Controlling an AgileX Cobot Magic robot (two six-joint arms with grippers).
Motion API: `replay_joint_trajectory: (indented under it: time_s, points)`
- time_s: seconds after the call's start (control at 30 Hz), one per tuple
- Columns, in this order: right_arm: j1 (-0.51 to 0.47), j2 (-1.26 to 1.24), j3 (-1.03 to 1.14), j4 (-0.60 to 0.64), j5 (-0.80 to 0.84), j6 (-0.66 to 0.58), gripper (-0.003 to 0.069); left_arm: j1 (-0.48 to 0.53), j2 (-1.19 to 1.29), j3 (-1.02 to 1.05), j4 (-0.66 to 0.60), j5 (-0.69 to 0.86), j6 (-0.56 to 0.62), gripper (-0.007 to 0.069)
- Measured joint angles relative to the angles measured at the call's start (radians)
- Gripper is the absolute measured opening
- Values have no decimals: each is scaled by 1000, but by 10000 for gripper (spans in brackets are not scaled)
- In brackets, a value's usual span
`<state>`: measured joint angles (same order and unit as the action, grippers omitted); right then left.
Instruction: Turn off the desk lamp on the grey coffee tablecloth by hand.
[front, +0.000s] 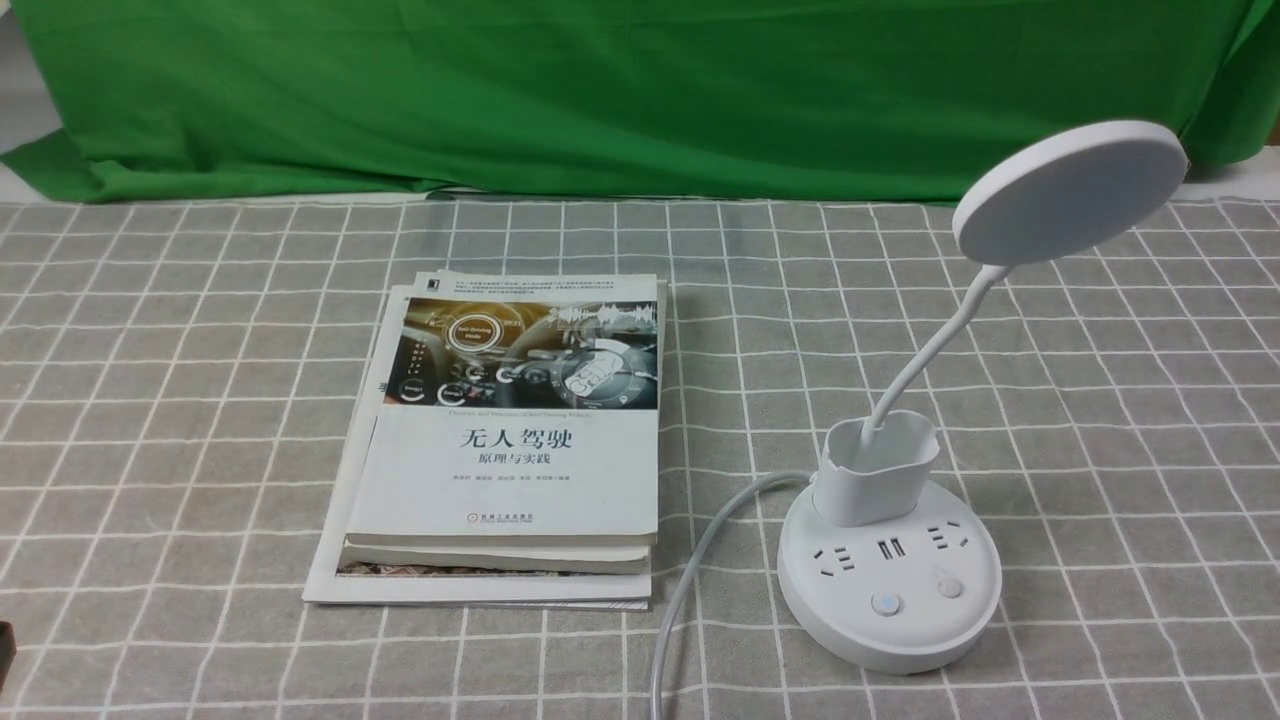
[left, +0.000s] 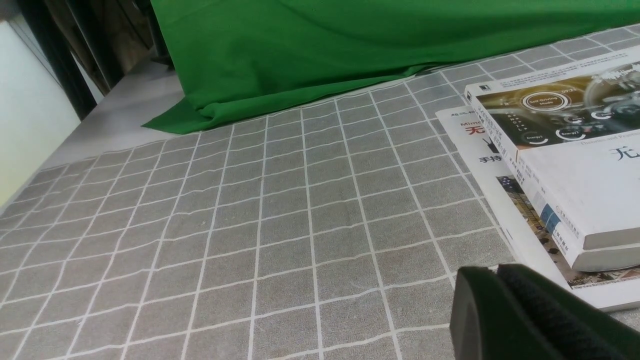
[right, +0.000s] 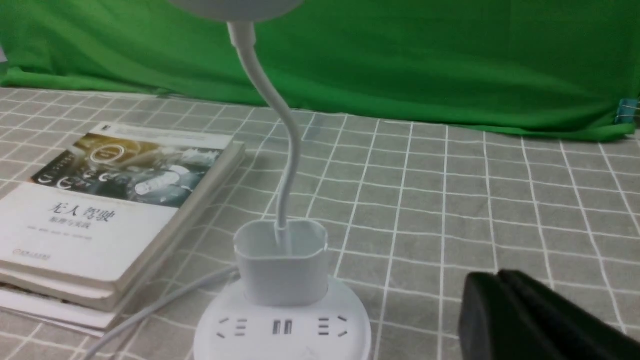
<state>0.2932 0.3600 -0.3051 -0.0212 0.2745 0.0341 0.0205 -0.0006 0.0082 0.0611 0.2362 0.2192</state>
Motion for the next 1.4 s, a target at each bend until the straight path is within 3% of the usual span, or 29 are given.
replay_joint_trajectory:
  time_s: [0.47, 0.67, 1.1, 1.4]
  points:
    - [-291, -344, 310, 0, -12, 3, 39, 0, -1, 0, 0, 0, 0, 20]
    - [-300, -359, 314, 0, -199, 7, 39, 0, 0, 0, 0, 0, 0, 20]
    - [-300, -359, 314, 0, -231, 8, 43, 0, 0, 0, 2, 0, 0, 20]
    - [-300, -359, 313, 21, 22, 46, 50, 0, 0, 0, 3, 0, 0, 20]
